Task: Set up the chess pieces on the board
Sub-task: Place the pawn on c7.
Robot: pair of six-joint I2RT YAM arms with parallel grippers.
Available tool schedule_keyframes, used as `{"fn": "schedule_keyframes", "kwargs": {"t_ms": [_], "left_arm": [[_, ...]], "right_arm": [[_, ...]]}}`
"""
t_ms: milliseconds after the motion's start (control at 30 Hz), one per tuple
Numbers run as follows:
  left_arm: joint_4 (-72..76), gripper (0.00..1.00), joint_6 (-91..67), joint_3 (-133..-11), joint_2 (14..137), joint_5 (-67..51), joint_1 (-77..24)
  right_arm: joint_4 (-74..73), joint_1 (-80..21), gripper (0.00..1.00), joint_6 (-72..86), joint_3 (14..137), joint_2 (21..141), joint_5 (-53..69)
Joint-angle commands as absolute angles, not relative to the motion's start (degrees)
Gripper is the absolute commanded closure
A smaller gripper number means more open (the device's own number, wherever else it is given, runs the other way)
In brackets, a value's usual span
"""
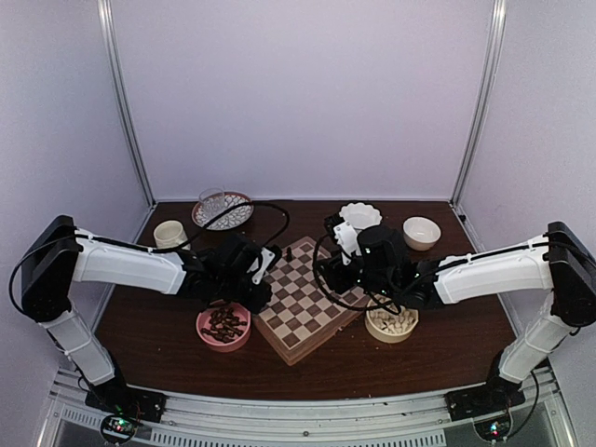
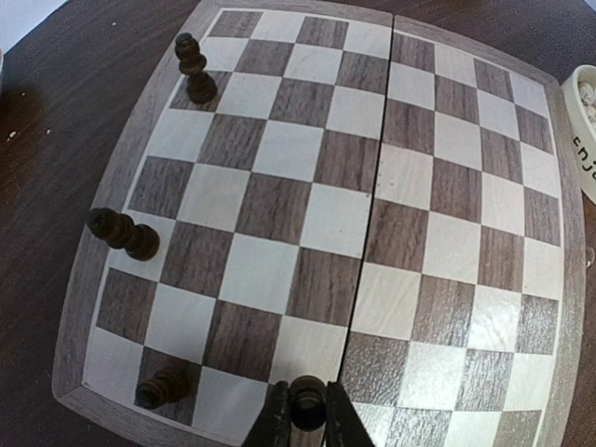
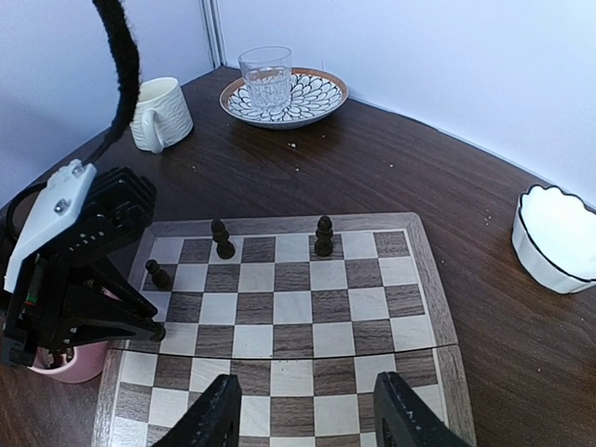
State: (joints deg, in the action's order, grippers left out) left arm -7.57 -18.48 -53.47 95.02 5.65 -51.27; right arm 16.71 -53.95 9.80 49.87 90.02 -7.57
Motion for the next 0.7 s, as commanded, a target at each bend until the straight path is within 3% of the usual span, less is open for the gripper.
{"fn": "schedule_keyframes", "kwargs": {"t_ms": [0, 667], "left_arm": [[-6.14, 0.86, -17.3, -55.08, 94.14, 9.8, -51.18], [-4.56, 0.85, -14.85, -63.45, 102.7, 14.17, -49.68]], "right_arm": [[16.95, -53.62, 0.49, 9.06, 49.94, 89.31, -8.7], [16.68, -53.61, 0.49, 8.78, 49.9, 88.78, -8.62]]}}
